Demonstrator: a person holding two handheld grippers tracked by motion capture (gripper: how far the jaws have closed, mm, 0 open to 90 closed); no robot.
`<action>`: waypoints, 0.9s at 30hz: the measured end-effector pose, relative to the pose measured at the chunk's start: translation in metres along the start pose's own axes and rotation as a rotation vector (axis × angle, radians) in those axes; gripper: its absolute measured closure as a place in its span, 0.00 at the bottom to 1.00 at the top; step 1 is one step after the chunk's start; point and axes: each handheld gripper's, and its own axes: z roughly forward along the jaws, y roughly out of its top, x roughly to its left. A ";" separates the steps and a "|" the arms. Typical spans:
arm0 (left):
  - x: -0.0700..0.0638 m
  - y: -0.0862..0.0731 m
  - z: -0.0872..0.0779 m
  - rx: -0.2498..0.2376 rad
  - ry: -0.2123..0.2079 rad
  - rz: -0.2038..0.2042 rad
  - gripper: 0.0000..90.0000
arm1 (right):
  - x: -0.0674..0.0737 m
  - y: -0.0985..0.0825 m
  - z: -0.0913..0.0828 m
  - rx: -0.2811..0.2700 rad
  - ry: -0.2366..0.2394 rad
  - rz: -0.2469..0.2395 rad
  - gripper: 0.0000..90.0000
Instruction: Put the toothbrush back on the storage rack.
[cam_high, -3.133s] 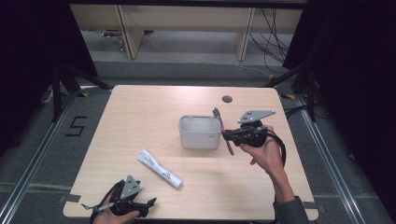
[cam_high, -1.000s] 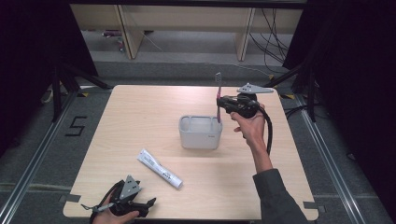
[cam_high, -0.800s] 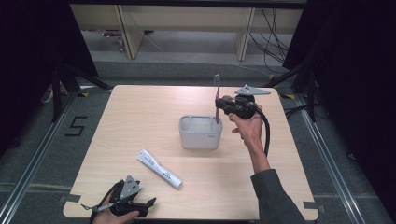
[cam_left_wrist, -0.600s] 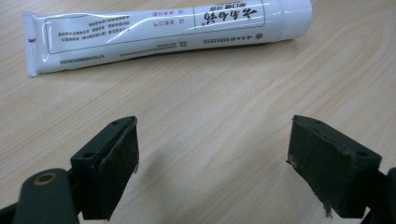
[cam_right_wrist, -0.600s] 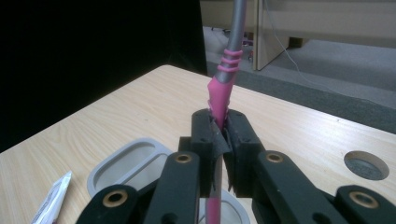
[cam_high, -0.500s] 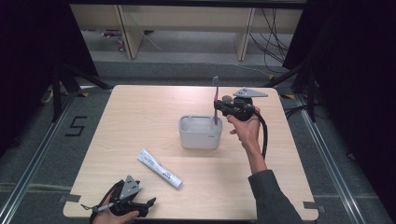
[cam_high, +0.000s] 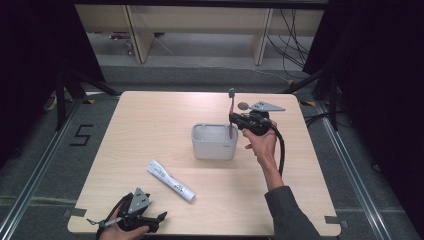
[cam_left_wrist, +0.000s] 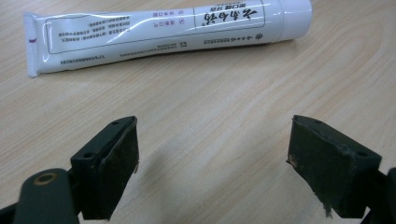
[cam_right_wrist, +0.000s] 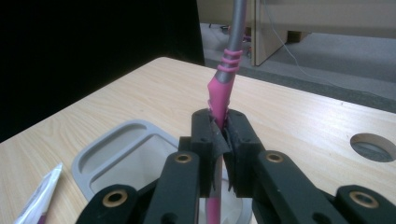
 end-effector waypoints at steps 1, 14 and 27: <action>0.000 0.000 0.000 0.001 0.001 -0.001 0.18 | 0.000 -0.002 0.000 -0.002 -0.003 0.014 0.93; 0.000 0.000 0.000 0.001 0.000 0.002 0.18 | -0.004 -0.018 0.004 -0.003 -0.001 0.003 0.92; 0.000 0.000 0.000 0.003 0.000 0.005 0.18 | -0.001 -0.024 0.007 0.012 -0.009 -0.003 0.92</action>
